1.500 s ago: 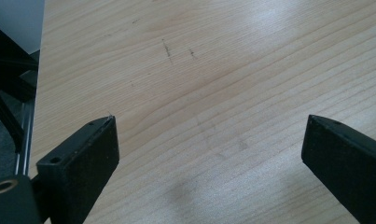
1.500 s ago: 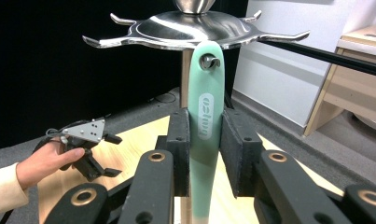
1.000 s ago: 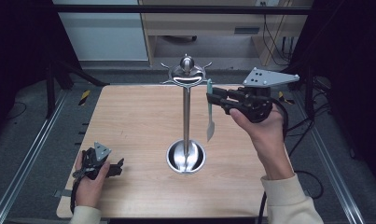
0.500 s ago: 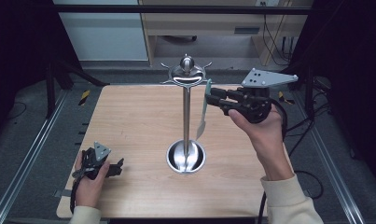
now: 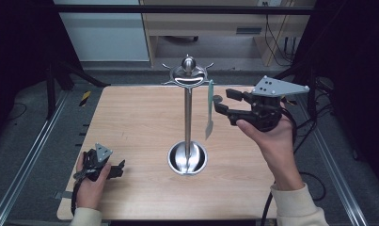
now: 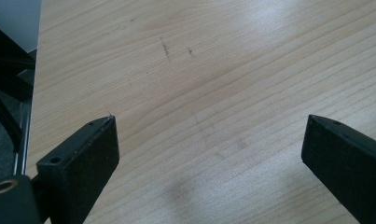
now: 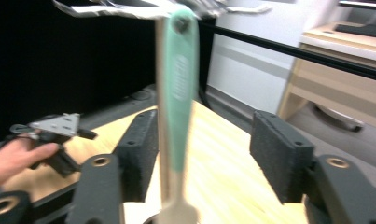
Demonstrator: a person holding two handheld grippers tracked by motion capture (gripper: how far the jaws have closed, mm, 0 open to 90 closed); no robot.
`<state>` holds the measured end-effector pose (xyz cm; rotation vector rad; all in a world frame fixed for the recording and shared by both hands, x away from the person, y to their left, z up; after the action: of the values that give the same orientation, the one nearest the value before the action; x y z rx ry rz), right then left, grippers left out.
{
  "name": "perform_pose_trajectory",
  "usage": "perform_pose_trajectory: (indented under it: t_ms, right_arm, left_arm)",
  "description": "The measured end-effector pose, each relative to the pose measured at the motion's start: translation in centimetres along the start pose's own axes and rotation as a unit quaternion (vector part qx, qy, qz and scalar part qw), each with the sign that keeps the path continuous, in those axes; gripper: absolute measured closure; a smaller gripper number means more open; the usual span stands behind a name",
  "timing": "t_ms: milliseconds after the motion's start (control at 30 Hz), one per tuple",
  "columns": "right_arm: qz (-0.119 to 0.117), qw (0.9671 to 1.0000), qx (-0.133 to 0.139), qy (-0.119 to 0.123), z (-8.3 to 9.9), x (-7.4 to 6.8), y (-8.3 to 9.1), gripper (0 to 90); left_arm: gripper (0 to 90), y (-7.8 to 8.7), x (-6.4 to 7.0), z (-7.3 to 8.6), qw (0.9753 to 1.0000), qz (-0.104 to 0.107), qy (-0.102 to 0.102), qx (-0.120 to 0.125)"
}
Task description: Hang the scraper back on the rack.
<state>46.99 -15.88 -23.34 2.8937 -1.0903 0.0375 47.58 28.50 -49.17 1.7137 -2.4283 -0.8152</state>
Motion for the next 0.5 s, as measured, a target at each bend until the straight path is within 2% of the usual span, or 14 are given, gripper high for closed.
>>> perform_pose_trajectory:
  t_ms: [200, 400, 500]
  right_arm:
    - [0.042, 0.9991, 0.0, 0.003, 1.4, 0.9, 1.2, 30.8]
    - [0.078, 0.9969, -0.012, 0.0, 4.1, 1.7, 2.2, 19.7]
    - [0.099, 0.9947, -0.03, -0.001, 5.8, 1.9, 2.4, 15.3]
  left_arm:
    - [3.9, 0.0, 0.0, 0.0, 1.0, -0.001, -0.001, 0.001]
    - [3.9, 0.0, 0.0, 0.0, 1.0, -0.001, 0.001, 0.001]
    - [3.9, 0.1, 0.0, 0.0, 1.0, -0.002, 0.001, 0.001]
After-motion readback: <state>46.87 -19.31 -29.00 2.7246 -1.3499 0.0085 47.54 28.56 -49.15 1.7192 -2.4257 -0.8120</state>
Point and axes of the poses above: each handheld gripper's, and its own axes: y roughly backward along the jaws, z roughly out of its underside, x roughly to its right, the point moved 2 cm from there along -y, roughly forward along the jaws, and after that the axes turned 13 degrees about x, right-handed, at the moved point
